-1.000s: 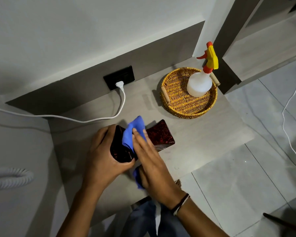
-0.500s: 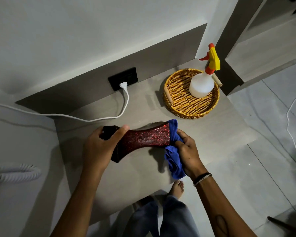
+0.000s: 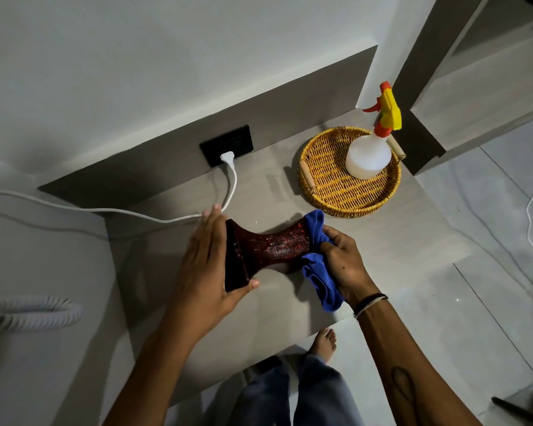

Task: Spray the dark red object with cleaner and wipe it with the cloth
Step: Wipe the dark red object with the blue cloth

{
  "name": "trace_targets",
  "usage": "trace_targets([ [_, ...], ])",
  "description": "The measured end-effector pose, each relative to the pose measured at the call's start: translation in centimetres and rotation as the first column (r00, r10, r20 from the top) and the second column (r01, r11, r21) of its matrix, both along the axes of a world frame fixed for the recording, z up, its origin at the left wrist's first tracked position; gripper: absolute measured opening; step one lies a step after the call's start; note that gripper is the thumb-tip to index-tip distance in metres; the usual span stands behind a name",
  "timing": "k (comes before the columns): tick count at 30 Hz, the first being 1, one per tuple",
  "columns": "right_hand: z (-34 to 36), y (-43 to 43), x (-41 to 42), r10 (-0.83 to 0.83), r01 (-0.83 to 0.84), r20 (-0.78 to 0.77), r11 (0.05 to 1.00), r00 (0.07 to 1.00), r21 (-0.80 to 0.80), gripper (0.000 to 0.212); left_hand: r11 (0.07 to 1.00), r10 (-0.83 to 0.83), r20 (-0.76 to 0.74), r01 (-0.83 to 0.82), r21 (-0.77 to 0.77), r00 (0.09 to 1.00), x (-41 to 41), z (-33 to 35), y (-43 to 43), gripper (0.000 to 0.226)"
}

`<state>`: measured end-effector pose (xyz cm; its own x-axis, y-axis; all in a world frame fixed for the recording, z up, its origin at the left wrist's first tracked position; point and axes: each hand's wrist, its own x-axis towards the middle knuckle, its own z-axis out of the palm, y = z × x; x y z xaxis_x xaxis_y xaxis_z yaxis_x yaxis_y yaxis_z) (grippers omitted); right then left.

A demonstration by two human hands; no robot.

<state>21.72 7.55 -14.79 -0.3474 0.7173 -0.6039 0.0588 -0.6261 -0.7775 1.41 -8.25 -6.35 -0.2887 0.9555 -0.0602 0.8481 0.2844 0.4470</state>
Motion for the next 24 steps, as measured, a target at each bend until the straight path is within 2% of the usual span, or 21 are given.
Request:
trace_targets([
  [4,0.5,0.0,0.0,0.017,-0.020,0.048,0.998,0.999,0.065,0.060,0.999,0.002,0.040,-0.003,0.047,0.999,0.1,-0.5,0.2,0.120],
  [7,1.5,-1.3,0.0,0.016,-0.095,0.231,0.937,0.973,0.336,0.064,0.998,0.033,0.035,-0.034,0.051,0.999,-0.1,-0.7,0.0,0.114],
  [9,2.5,-2.9,0.1,-0.049,-0.156,0.350,0.831,0.936,0.534,0.070,0.997,0.049,0.043,-0.051,0.049,0.998,-0.1,-0.8,-0.2,0.112],
  [10,3.2,-3.8,-0.1,-0.058,-0.184,0.351,0.764,0.935,0.619,0.073,0.996,0.056,0.044,-0.058,0.061,0.997,0.0,-0.8,-0.3,0.111],
  [11,3.8,-4.8,-0.3,-0.018,-0.227,0.327,0.684,0.945,0.693,0.075,0.995,0.062,0.046,-0.066,0.076,0.997,0.0,-0.8,-0.2,0.108],
  [13,4.8,-7.0,-1.3,0.184,-0.358,0.307,0.501,0.934,0.788,0.078,0.994,0.050,0.034,-0.053,0.100,0.998,0.0,-0.7,0.3,0.095],
  [15,4.8,-9.0,-2.0,0.354,-0.526,0.415,0.325,0.838,0.786,0.093,0.990,0.001,-0.021,0.002,0.139,1.000,0.0,-0.7,0.9,0.075],
  [17,3.8,-9.1,-1.7,0.324,-0.625,0.551,0.202,0.769,0.754,0.104,0.990,0.007,-0.039,-0.001,0.142,0.999,0.0,-0.5,0.8,0.071],
  [18,3.2,-8.3,-1.1,0.265,-0.661,0.612,0.169,0.745,0.731,0.102,0.990,0.041,-0.027,-0.037,0.135,0.999,0.0,-0.4,0.6,0.077],
  [19,2.5,-7.2,-0.4,0.206,-0.703,0.673,0.170,0.710,0.690,0.098,0.989,0.080,-0.010,-0.079,0.123,0.997,0.0,-0.4,0.4,0.086],
  [20,2.1,-5.8,0.4,0.183,-0.757,0.736,0.215,0.651,0.617,0.097,0.989,0.106,0.002,-0.105,0.104,0.994,0.2,-0.4,0.2,0.096],
  [21,1.9,-4.6,1.2,0.214,-0.805,0.783,0.280,0.584,0.523,0.099,0.990,0.113,0.001,-0.113,0.089,0.994,0.3,-0.4,0.2,0.102],
  [22,2.0,-3.9,1.7,0.264,-0.821,0.790,0.332,0.553,0.464,0.100,0.990,0.113,-0.004,-0.112,0.086,0.994,0.5,-0.4,0.4,0.104],
  [23,2.2,-3.8,1.9,0.291,-0.813,0.771,0.350,0.567,0.465,0.099,0.989,0.114,-0.004,-0.113,0.094,0.994,0.6,-0.3,0.6,0.104],
  [24,2.7,-4.4,1.5,0.304,-0.775,0.718,0.345,0.626,0.530,0.093,0.987,0.118,0.001,-0.117,0.107,0.993,0.7,-0.2,0.8,0.101],
])
